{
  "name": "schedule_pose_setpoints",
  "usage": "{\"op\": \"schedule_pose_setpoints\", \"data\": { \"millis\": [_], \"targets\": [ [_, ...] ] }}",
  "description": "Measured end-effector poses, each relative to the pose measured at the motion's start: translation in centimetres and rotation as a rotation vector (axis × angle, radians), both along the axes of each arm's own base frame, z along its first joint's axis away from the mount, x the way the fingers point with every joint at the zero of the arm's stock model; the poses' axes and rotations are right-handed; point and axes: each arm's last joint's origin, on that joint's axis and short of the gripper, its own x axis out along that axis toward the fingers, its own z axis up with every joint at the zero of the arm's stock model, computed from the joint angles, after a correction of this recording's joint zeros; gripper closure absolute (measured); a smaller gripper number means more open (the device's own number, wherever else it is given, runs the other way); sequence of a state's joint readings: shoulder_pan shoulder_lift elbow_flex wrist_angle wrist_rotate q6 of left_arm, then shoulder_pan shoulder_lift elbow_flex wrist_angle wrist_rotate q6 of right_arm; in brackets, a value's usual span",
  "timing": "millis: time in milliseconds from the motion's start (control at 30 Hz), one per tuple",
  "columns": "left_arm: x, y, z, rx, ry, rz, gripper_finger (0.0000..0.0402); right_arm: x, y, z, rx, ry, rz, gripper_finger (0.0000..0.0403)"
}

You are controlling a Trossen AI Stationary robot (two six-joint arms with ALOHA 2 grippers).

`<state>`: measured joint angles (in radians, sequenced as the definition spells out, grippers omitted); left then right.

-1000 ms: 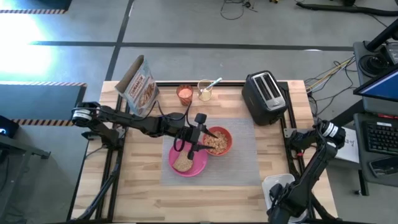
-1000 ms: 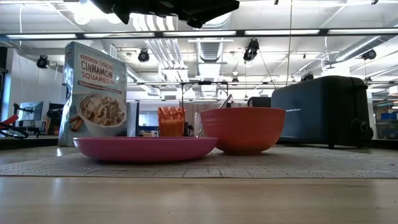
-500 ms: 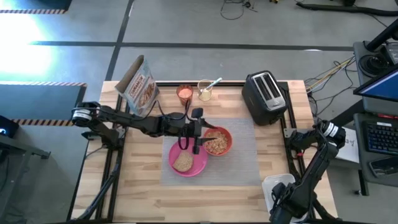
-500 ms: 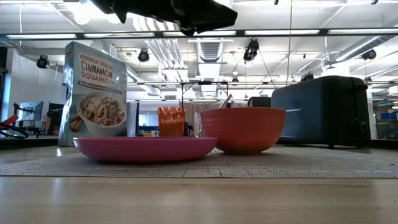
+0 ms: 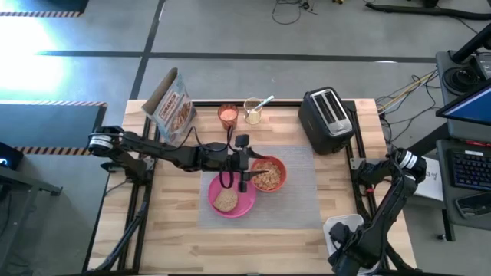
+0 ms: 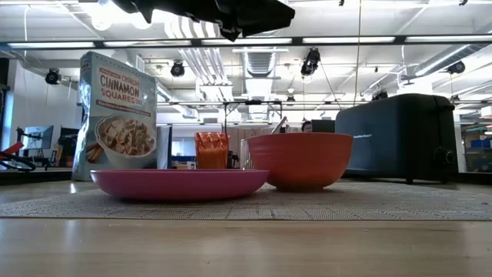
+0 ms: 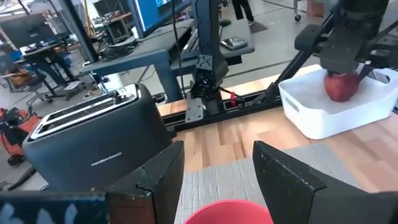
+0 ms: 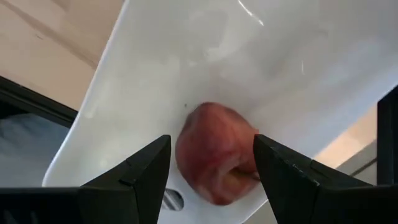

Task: Arrange a breakfast setting
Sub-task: Put the apple on the gray table mat to the bottom of the orange bowl

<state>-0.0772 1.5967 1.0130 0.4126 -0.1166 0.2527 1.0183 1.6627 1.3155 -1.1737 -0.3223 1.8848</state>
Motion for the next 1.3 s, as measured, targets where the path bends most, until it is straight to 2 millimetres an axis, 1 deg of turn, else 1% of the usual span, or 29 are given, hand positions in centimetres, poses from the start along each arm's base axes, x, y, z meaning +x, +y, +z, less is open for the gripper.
{"op": "schedule_pose_setpoints", "data": {
  "millis": [200, 300, 400, 633, 733, 833, 1000, 1200, 1300],
  "targets": [
    [0.1, 0.1, -0.2, 0.001, 0.006, 0.008, 0.0226, 0.1, 0.0, 0.0, 0.001, -0.027, 0.048, 0.0183],
    [0.3, 0.1, -0.4, 0.003, 0.007, 0.015, 0.0226, 0.2, -0.1, 0.0, -0.035, -0.095, 0.071, 0.0183],
    [0.4, 0.1, -0.7, 0.003, 0.014, 0.015, 0.0226, 0.6, 0.0, 0.4, -0.064, -0.182, 0.08, 0.0183],
    [0.6, 0.1, -1.3, 0.005, 0.031, 0.016, 0.0226, 1.3, 0.3, 1.8, -0.061, -0.259, 0.058, 0.0183],
    [0.7, 0.1, -1.5, 0.006, 0.038, 0.015, 0.0226, 1.6, 0.4, 2.1, -0.093, -0.339, 0.06, 0.0183],
    [0.8, 0.0, -1.7, 0.006, 0.043, 0.015, 0.0226, 1.8, 0.5, 2.4, -0.1, -0.381, 0.057, 0.0183],
    [1.1, 0.0, -2.4, 0.007, 0.059, 0.015, 0.0226, 1.7, 0.9, 2.8, -0.082, -0.408, 0.098, 0.0183],
    [1.6, 0.0, -3.6, 0.01, 0.093, 0.015, 0.0226, 2.0, 0.5, 2.8, -0.103, -0.418, 0.147, 0.0183],
    [1.8, 0.0, -4.3, 0.011, 0.114, 0.015, 0.0226, 2.2, 0.5, 2.8, -0.121, -0.441, 0.138, 0.0183]
  ]
}}
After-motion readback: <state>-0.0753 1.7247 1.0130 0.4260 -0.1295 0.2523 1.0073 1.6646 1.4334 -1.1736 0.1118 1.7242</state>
